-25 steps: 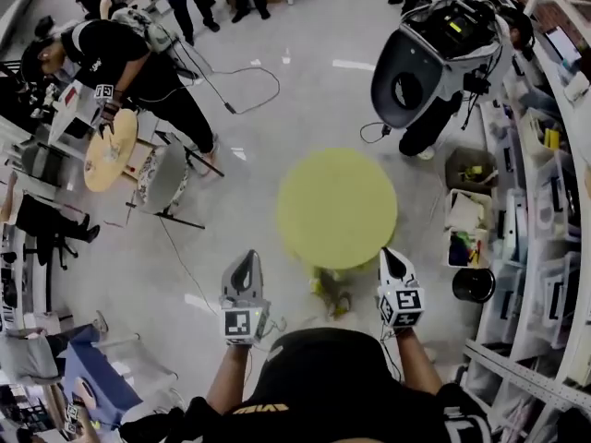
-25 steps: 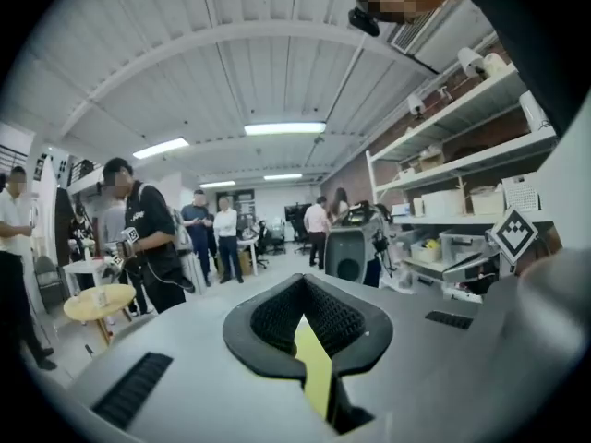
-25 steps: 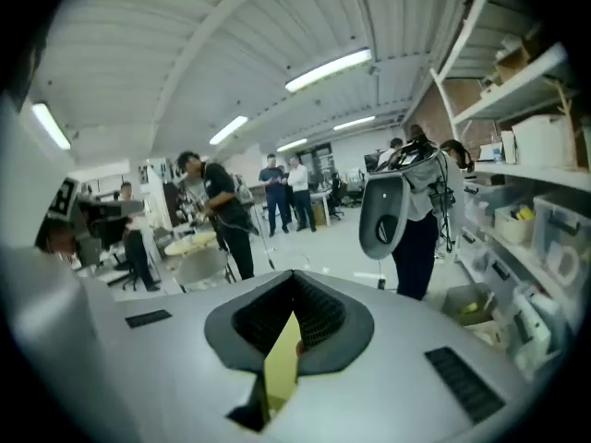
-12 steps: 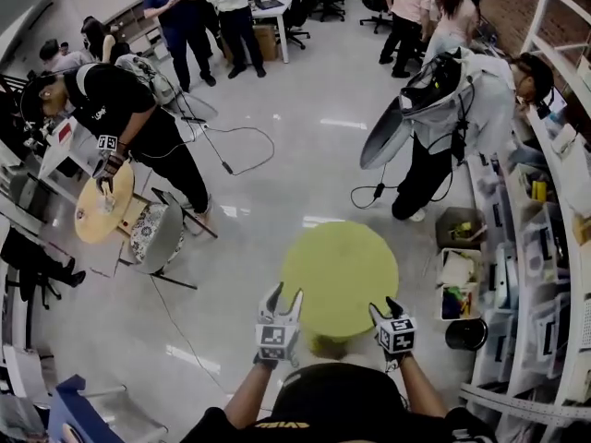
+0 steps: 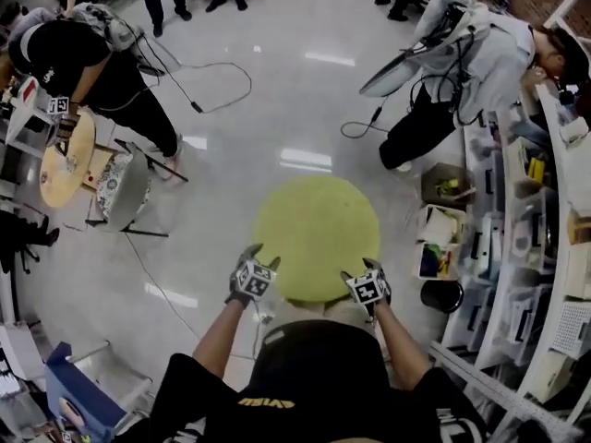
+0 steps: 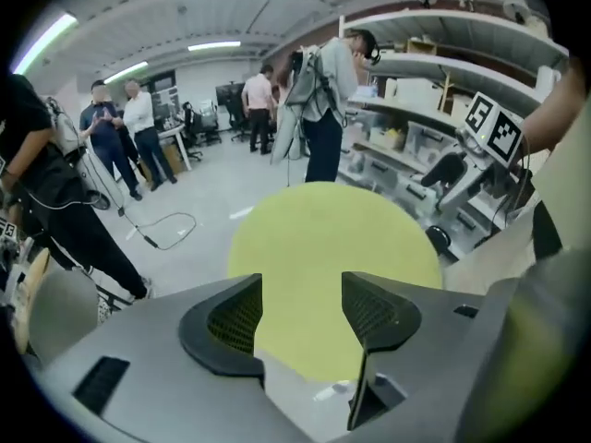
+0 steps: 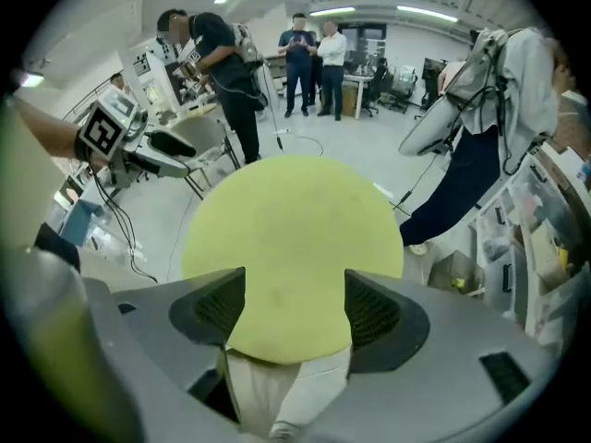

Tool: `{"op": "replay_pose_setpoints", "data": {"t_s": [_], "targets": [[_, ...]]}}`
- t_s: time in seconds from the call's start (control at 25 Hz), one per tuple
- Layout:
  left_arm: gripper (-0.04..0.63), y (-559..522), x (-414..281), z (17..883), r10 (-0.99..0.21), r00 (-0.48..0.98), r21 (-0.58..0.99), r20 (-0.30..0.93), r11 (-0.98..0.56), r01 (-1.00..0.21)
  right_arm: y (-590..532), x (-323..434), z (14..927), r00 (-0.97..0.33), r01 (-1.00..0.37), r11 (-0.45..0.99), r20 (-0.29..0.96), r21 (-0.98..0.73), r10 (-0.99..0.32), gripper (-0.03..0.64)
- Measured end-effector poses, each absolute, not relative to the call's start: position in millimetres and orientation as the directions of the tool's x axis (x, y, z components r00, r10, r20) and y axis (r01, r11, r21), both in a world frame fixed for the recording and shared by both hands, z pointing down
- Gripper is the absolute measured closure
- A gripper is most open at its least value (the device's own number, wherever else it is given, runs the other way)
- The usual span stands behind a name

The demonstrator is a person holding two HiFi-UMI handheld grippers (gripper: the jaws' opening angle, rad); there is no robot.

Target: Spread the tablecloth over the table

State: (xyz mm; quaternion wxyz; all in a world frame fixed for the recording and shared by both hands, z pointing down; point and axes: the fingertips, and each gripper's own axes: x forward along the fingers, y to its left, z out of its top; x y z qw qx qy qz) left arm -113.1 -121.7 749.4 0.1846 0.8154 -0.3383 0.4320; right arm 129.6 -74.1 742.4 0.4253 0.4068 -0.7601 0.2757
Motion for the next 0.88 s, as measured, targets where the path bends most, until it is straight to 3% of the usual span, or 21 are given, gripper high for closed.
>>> {"op": "replay_pose_setpoints", "data": {"t_s": [0.16,0.32,0.56,0.64,0.88], "targets": [[0.31,-154.3,-89.4,787.5,-0.312,0.316,-0.02,0.896,-0.739,-0.674,-102.3,175.7,800.1,-0.265,-0.815,0.575,0.928,-0.07,-0.262,0.287],[0.298,-202.9,-78.2,827.2,-0.253,0.246,-0.047,0.936,-0.78,-0.623,-181.0,205.6,835.2,-0.229,-0.793,0.609,0.936,-0.02,-0.267,0.293],[0.292,-224.1,-65.1,892.2,-0.09,0.153,0.001,0.984,-0.86,-0.51,-267.1,197.3,884.7,-0.227,-0.765,0.644,0.946,-0.027,-0.23,0.378],[0.323,-213.9,-57.1,900.1,-0.068,0.16,0.021,0.985,-0.867,-0.499,-266.9,193.1,888.7,-0.244,-0.754,0.655,0.946,-0.049,-0.211,0.41],[0.438,-169.7,-56.0,897.5,-0.148,0.206,0.006,0.967,-0.799,-0.601,-217.5,186.6,892.9,-0.227,-0.766,0.642,0.95,-0.039,-0.213,0.527]]}}
